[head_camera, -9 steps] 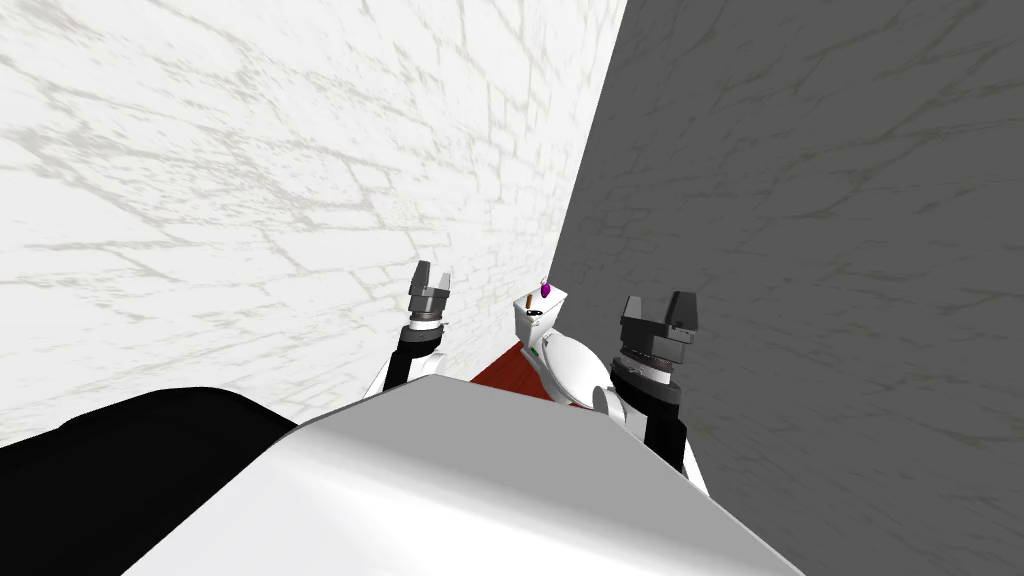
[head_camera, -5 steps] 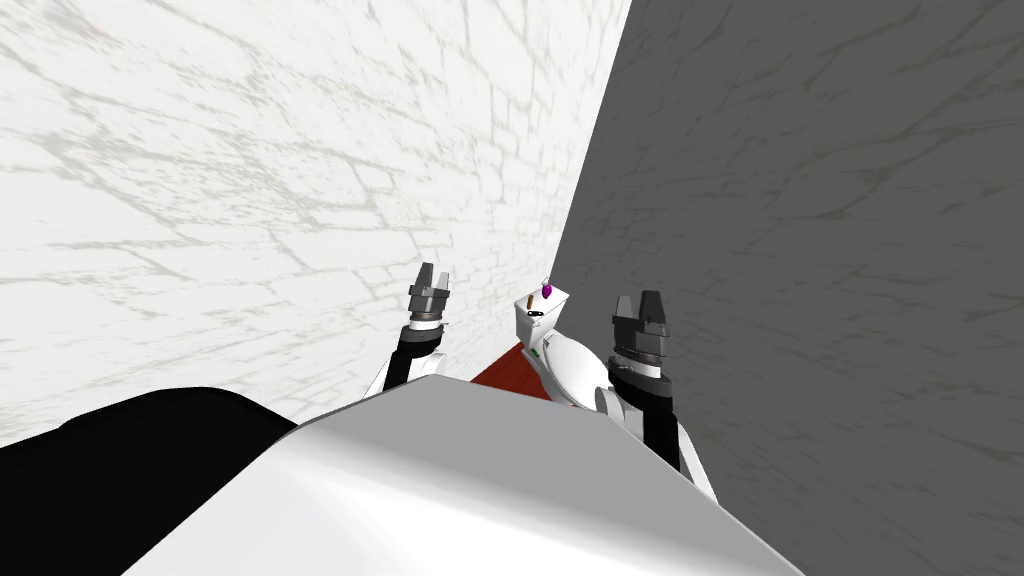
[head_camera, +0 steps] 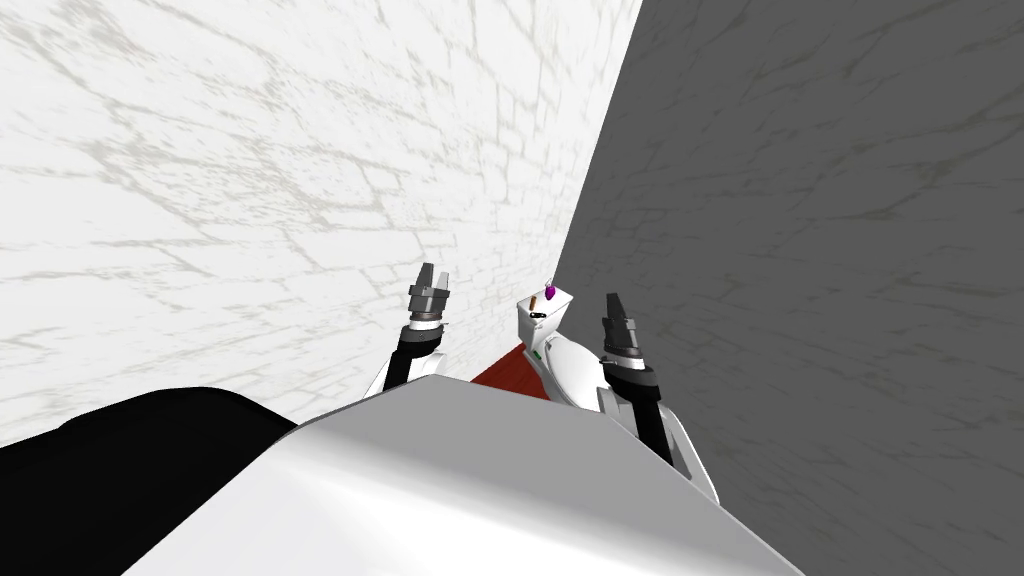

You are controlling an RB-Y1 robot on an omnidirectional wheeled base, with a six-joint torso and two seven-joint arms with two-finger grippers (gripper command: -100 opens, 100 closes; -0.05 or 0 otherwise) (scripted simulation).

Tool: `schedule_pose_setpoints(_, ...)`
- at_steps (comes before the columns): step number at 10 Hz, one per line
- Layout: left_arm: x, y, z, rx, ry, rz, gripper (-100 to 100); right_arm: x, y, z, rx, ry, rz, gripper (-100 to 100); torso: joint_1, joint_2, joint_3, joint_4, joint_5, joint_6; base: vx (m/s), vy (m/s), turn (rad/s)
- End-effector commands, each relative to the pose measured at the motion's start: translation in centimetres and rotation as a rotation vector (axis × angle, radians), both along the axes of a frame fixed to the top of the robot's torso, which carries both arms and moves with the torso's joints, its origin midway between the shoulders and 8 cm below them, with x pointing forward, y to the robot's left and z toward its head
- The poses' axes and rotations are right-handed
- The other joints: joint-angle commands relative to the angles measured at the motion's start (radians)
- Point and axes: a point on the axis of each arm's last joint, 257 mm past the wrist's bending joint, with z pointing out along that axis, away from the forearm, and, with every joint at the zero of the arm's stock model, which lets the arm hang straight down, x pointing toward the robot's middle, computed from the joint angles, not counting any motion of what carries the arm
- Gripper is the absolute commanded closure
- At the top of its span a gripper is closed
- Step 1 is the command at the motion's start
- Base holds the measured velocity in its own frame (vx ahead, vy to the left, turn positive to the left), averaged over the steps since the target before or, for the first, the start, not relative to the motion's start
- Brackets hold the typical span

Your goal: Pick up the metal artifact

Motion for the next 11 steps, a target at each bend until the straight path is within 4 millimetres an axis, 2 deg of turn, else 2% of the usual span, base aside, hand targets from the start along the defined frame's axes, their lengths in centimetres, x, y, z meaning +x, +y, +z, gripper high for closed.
schedule_pose_setpoints(1,0.0,0.0,0.0,0.0,0.0,0.0,0,0.6,0.5,-0.6,-0.044,0.016,-0.02,-100,0.0,0.0,0.0,0.0,0.0,0.0,0.009,-0.007,0.028)
schedule_pose_setpoints(3,0.0,0.0,0.0,0.0,0.0,0.0,0,2.0,1.0,-2.6,-0.151,0.063,-0.074,-100,0.001,0.001,0.0,0.0,0.0,0.0,0.009,-0.004,0.074)
schedule_pose_setpoints(4,0.0,0.0,0.0,0.0,0.0,0.0,0,2.1,1.1,-2.7,-0.16,0.063,-0.077,-100,0.0,0.0,0.0,0.0,0.0,0.0,0.008,-0.005,0.037)
schedule_pose_setpoints(6,0.0,0.0,0.0,0.0,0.0,0.0,0,3.6,1.4,-4.9,-0.272,0.111,-0.137,-100,0.001,0.001,0.0,0.0,0.0,0.0,0.009,-0.004,0.094)
schedule_pose_setpoints(7,0.0,0.0,0.0,0.0,0.0,0.0,0,3.6,1.5,-5.0,-0.285,0.112,-0.141,-100,0.001,0.0,0.0,0.0,0.0,0.0,0.009,-0.007,0.033)
schedule_pose_setpoints(9,0.0,0.0,0.0,0.0,0.0,0.0,0,5.1,1.6,-7.5,-0.395,0.161,-0.202,-100,0.0,0.001,0.0,0.0,0.0,0.0,0.011,-0.005,0.09)
schedule_pose_setpoints(10,0.0,0.0,0.0,0.0,0.0,0.0,0,5.1,1.8,-7.6,-0.418,0.16,-0.208,-100,0.001,0.0,0.0,0.0,0.0,0.0,0.01,-0.004,0.045)
schedule_pose_setpoints(11,0.0,0.0,0.0,0.0,0.0,0.0,0,5.9,1.8,-8.9,-0.475,0.185,-0.239,-100,0.001,0.0,0.0,0.0,0.0,0.0,0.006,-0.001,0.077)
